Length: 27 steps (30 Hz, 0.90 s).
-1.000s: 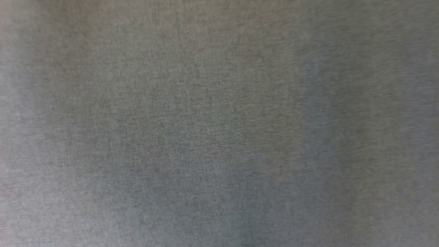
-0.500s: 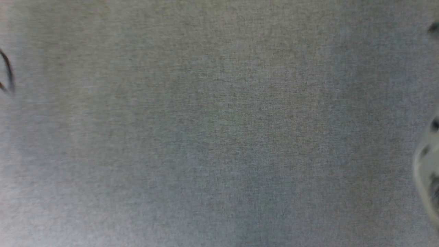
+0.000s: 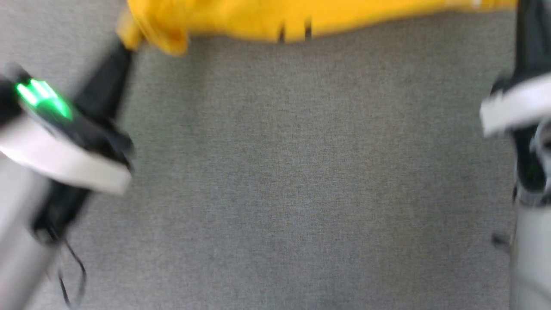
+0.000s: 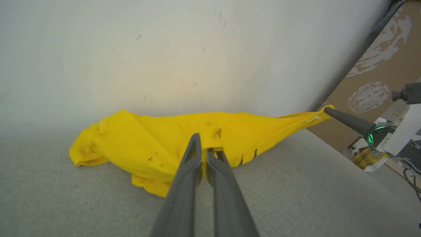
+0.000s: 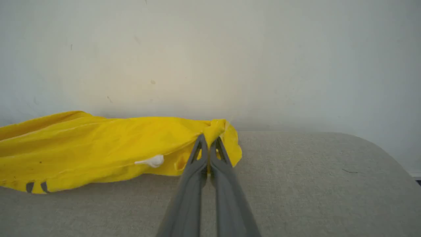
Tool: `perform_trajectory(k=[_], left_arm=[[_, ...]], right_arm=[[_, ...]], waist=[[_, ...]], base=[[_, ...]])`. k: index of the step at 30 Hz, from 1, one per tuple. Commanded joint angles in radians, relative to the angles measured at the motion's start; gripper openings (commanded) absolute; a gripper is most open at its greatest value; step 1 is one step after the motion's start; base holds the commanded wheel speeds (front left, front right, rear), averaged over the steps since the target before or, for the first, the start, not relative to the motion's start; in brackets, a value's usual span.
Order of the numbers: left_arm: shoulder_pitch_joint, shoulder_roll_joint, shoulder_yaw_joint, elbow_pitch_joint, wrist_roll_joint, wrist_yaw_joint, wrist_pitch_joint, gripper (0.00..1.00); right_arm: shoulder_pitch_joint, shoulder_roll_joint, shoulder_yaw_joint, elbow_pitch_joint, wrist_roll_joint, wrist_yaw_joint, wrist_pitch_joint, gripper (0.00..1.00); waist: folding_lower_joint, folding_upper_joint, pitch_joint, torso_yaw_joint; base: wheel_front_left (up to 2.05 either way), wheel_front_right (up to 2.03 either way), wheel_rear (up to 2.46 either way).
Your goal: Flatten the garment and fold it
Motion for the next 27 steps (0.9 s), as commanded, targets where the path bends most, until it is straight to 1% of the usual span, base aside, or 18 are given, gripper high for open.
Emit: perform_trajectory(k=[1,3,5,9,11,14,18,23,27], left_arm=[[0.027,0.0,-0.007,-0.009,-0.004,-0.003,-0.005,0.0],[0.096,0.006,-0.038,-0.026,-0.009,0.001,0.004,0.0],[0.155,0.012,-0.071,-0.03,-0.01,0.015,0.021,0.0],[0.258,0.022,-0.122,-0.018,-0.03,0.052,0.06,0.0],[0.303,0.03,-0.14,-0.005,-0.046,0.069,0.08,0.0],[0.364,0.043,-0.168,0.006,-0.074,0.088,0.117,0.0],[0.432,0.055,-0.208,-0.004,-0.133,0.095,0.186,0.0],[0.51,0.073,-0.269,-0.004,-0.198,0.122,0.293,0.0],[0.564,0.072,-0.308,-0.005,-0.245,0.142,0.351,0.0]], right_arm=[[0.028,0.002,0.0,-0.013,0.009,-0.001,0.004,0.0],[0.111,0.005,-0.003,-0.045,0.034,-0.001,0.019,0.0],[0.185,0.006,-0.002,-0.059,0.055,-0.001,0.037,0.0],[0.305,0.007,0.006,-0.058,0.074,-0.001,0.075,0.0],[0.358,0.007,-0.006,-0.052,0.083,-0.001,0.101,0.0],[0.432,0.007,-0.027,-0.045,0.099,-0.001,0.156,0.0],[0.531,0.006,-0.055,-0.044,0.108,-0.001,0.265,0.0],[0.649,-0.043,-0.026,-0.047,0.125,-0.001,0.404,0.0],[0.726,-0.084,0.01,-0.038,0.142,-0.001,0.485,0.0]], waist=[[0.0003,0.0,-0.044,0.01],[0.0003,0.0,-0.064,0.011],[0.0003,0.0,-0.084,0.012],[0.0003,0.0,-0.121,0.013],[0.0003,0.0,-0.139,0.014],[0.0003,0.0,-0.165,0.015],[0.0003,0.0,-0.198,0.02],[0.0003,0.0,-0.242,0.02],[0.0003,0.0,-0.273,0.018]], base=[[0.0,0.0,0.0],[0.0,0.0,0.0],[0.0,0.0,0.0],[0.0,0.0,0.0],[0.0,0.0,0.0],[0.0,0.0,0.0],[0.0,0.0,0.0],[0.0,0.0,0.0],[0.0,0.0,0.0]])
